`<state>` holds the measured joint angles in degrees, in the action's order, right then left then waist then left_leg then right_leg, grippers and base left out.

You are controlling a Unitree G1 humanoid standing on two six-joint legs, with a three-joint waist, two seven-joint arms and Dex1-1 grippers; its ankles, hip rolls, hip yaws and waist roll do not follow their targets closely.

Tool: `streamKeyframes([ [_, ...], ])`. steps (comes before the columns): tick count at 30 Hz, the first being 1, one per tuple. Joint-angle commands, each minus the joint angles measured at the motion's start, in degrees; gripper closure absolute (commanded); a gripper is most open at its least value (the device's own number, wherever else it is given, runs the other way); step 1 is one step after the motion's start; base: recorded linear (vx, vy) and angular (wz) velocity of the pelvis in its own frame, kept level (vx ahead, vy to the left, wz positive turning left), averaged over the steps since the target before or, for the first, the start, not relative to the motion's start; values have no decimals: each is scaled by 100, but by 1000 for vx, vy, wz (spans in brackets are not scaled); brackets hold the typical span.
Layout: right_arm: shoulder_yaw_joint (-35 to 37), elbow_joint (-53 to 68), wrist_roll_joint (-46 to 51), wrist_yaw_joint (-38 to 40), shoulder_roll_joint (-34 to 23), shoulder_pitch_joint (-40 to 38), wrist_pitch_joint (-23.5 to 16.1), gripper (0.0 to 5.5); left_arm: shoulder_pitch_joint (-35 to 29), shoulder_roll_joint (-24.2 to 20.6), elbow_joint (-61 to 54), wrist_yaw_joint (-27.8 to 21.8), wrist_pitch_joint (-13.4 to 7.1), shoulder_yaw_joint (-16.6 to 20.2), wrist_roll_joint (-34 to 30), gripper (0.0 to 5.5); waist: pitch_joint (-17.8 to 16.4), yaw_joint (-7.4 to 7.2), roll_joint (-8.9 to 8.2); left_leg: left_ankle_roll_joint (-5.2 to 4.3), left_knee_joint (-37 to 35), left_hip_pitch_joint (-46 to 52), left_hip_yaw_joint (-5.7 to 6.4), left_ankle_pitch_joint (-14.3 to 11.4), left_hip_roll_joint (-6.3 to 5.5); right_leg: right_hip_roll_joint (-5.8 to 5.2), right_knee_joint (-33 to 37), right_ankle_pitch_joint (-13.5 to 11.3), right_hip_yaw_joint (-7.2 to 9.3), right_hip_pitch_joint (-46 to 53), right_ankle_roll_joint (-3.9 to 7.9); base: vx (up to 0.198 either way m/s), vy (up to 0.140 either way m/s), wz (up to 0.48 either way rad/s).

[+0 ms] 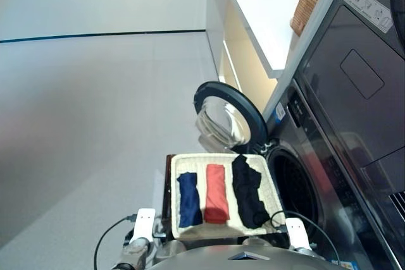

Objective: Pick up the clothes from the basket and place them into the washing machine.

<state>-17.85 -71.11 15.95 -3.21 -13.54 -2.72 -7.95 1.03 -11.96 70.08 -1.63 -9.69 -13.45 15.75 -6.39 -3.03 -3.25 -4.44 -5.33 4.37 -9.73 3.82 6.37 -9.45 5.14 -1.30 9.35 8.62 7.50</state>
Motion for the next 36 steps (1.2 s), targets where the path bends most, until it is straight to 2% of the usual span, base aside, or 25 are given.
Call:
streamKeyframes([
  [1,-21,212,-127,46,-313,569,-145,0,-705,203,-57,5,-160,-532,116,0,-375,95,309,-170,33,374,-335,-233,87,-150,-121,-72,16,-195,97,0,0,0],
  [4,-143,781,-385,183,-423,530,-245,0,-693,184,-493,10,-221,-656,160,0,-415,84,334,-171,33,365,-327,-224,91,-154,-144,-59,13,-209,97,0,0,0],
  [6,-124,1838,-533,283,-664,372,-359,0,-643,137,-1281,44,-292,-754,281,0,-522,46,371,-177,33,326,-314,-188,101,-150,-202,-47,1,-281,107,0,0,0],
  [12,-154,3087,-452,331,-924,532,-473,0,-847,84,-1996,153,-357,-1078,318,0,-724,29,436,-167,172,215,-322,-194,126,-171,-397,-7,-76,-471,105,-31,4,2],
  [14,-125,3847,-269,345,-983,582,-499,0,-909,33,-2481,260,-393,-1157,416,0,-835,9,441,-174,458,53,-289,-254,162,-176,-499,23,-101,-553,81,-67,-28,3],
  [15,-72,4549,-38,383,-1026,674,-557,0,-1026,-11,-2896,397,-434,-1213,475,0,-1037,0,400,-201,860,-232,-244,-326,202,-181,-653,41,-159,-730,46,-179,-70,27],
  [16,-88,4765,93,431,-1008,774,-589,0,-1134,-36,-3091,475,-467,-1301,483,0,-1139,1,390,-213,1052,-379,-222,-374,213,-182,-738,49,-195,-838,24,-186,-73,20],
  [21,-179,5828,307,537,-985,1131,-652,0,-1416,-47,-3791,775,-498,-1492,576,0,-1411,-1,401,-225,1379,-772,-158,-468,232,-173,-1091,98,-311,-1313,6,-61,-23,14],
  [25,-328,6354,314,673,-933,1420,-668,0,-1636,-6,-3920,937,-499,-1631,535,0,-1554,-14,372,-200,1421,-990,-200,-465,257,-126,-1428,144,-411,-1767,31,-75,15,-43],
  [29,-465,6845,301,831,-848,1651,-706,0,-2006,122,-3686,1183,-465,-1813,469,0,-1744,-18,255,-158,1578,-1259,-212,-507,295,-125,-1760,173,-462,-2135,58,-57,-14,-49],
  [33,-649,7128,303,1079,-755,2013,-807,0,-2401,331,-3235,1562,-465,-1787,469,0,-1984,-33,136,-155,1868,-1712,-37,-527,370,-112,-2099,229,-481,-2493,44,-70,-51,45],
  [36,-905,7327,384,1320,-630,2455,-940,0,-2814,458,-2701,1946,-389,-1737,389,0,-2244,-57,74,-143,2176,-2225,97,-552,354,-58,-2450,285,-533,-2963,3,-109,-51,90],
])
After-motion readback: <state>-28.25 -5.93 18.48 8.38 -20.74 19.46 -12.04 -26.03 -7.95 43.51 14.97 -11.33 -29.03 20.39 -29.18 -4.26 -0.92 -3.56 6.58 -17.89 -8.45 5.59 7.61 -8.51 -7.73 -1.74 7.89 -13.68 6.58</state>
